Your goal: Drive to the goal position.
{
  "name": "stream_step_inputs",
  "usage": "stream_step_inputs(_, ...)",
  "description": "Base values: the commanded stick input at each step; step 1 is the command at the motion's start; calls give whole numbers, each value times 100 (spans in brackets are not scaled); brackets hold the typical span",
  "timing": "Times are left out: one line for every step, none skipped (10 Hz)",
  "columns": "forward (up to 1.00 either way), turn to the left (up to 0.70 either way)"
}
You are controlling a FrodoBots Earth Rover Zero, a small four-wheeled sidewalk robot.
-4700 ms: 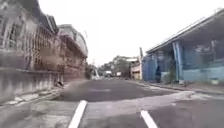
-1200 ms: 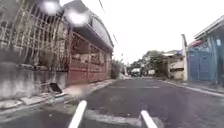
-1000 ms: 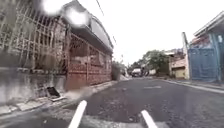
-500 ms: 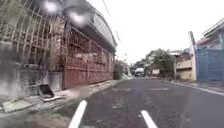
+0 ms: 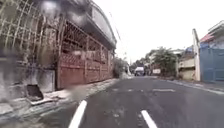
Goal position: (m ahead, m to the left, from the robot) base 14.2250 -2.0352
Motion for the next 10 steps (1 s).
stream_step_inputs(85,0)
stream_step_inputs(85,0)
stream_step_inputs(85,1)
stream_step_inputs(85,2)
stream_step_inputs(85,0)
stream_step_inputs(85,0)
stream_step_inputs(85,0)
stream_step_inputs(85,1)
stream_step_inputs(85,-3)
stream_step_inputs(85,-29)
